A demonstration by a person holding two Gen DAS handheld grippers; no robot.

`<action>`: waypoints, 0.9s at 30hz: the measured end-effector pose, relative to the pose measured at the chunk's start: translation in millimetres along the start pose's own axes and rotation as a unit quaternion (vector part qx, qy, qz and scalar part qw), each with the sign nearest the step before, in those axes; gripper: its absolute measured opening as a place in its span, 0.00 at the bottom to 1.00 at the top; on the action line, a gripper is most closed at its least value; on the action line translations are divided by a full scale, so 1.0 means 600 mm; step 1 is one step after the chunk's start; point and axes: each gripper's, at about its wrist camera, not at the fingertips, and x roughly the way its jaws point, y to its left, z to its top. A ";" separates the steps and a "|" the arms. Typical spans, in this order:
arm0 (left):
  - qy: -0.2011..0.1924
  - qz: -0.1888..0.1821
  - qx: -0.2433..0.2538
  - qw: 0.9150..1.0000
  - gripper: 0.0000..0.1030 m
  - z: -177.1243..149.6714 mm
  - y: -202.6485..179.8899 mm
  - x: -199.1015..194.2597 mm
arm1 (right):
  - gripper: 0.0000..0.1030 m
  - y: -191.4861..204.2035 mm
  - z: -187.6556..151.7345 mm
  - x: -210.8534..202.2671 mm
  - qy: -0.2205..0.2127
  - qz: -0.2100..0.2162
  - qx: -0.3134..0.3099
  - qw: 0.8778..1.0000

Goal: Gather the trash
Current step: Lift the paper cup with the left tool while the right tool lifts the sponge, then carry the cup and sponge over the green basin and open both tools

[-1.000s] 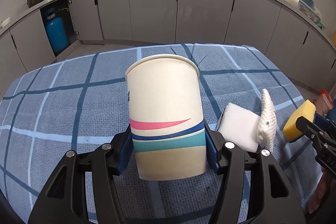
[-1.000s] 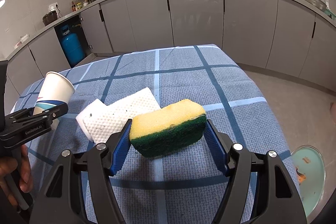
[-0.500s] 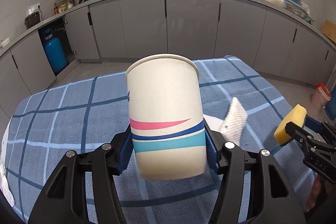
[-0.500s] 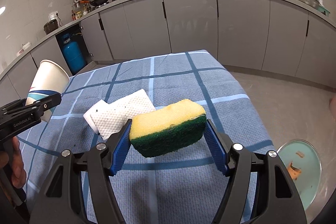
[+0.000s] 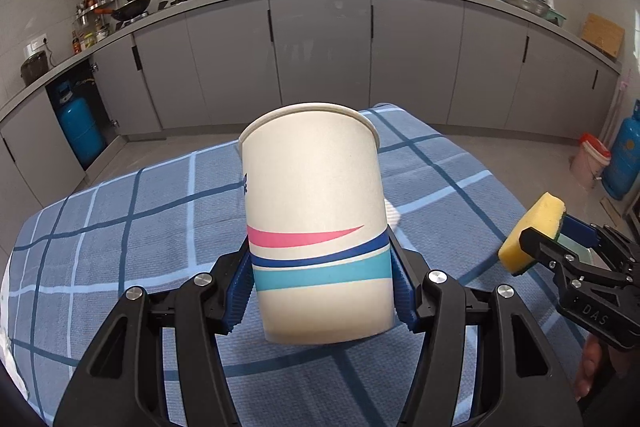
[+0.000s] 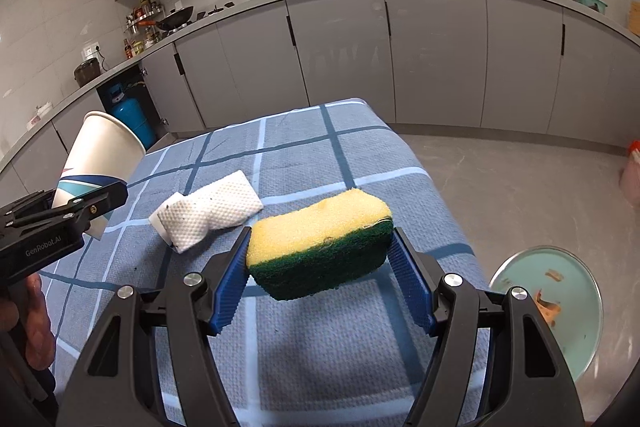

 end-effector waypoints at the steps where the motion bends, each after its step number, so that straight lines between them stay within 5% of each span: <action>1: 0.000 -0.003 0.003 1.000 0.57 0.000 -0.007 0.000 | 0.65 -0.004 -0.002 -0.003 -0.001 -0.002 0.002 1.000; 27: 0.014 -0.089 0.109 0.990 0.57 -0.009 -0.231 0.042 | 0.65 -0.186 -0.034 -0.056 -0.016 -0.067 0.086 0.994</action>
